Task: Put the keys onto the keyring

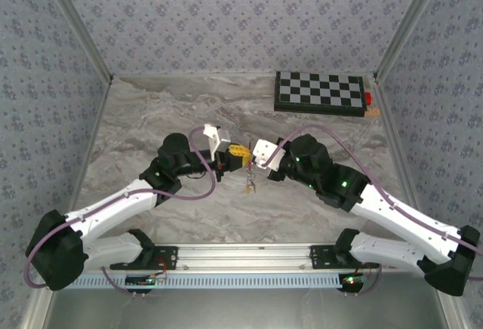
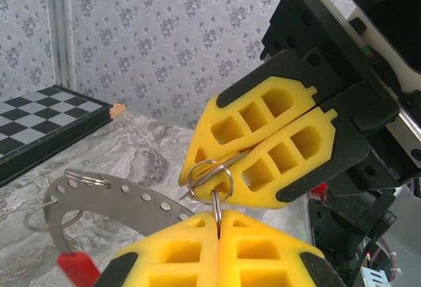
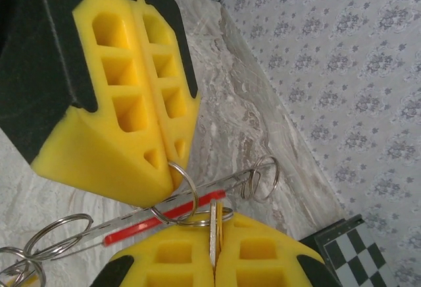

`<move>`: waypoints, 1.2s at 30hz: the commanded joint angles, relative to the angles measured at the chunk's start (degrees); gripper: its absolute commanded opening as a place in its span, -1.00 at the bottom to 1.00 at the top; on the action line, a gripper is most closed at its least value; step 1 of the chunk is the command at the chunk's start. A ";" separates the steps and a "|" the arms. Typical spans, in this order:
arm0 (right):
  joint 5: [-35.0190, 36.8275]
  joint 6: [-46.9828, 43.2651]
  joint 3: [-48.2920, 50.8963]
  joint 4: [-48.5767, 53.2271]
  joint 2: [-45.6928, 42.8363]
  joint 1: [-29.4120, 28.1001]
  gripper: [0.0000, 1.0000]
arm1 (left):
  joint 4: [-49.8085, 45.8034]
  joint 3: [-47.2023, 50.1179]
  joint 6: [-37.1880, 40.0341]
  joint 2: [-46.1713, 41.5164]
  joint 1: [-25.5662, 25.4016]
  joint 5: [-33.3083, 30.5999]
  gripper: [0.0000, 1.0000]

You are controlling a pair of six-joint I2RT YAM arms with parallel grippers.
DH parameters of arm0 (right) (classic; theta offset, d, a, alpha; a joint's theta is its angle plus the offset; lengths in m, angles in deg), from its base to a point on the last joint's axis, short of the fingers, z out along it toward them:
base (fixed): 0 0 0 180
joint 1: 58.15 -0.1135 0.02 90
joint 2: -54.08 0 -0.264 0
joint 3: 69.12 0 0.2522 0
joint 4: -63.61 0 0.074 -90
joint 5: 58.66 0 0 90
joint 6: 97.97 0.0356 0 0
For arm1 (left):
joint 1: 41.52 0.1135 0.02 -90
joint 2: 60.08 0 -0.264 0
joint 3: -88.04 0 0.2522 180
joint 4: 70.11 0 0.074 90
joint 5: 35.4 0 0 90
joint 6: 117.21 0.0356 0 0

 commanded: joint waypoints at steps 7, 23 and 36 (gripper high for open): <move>3.03 -4.86 -3.83 3.73 1.66 -2.32 -1.00 | -3.04 -3.77 3.48 1.65 -0.87 3.41 -1.00; 8.64 -5.42 -1.83 7.02 0.49 -4.13 -0.92 | -8.12 -3.24 7.28 -2.81 -0.43 0.66 -1.00; 10.75 -7.10 -2.44 6.73 0.84 -4.36 -1.00 | -10.72 -4.06 7.87 -3.12 -0.40 1.55 -1.00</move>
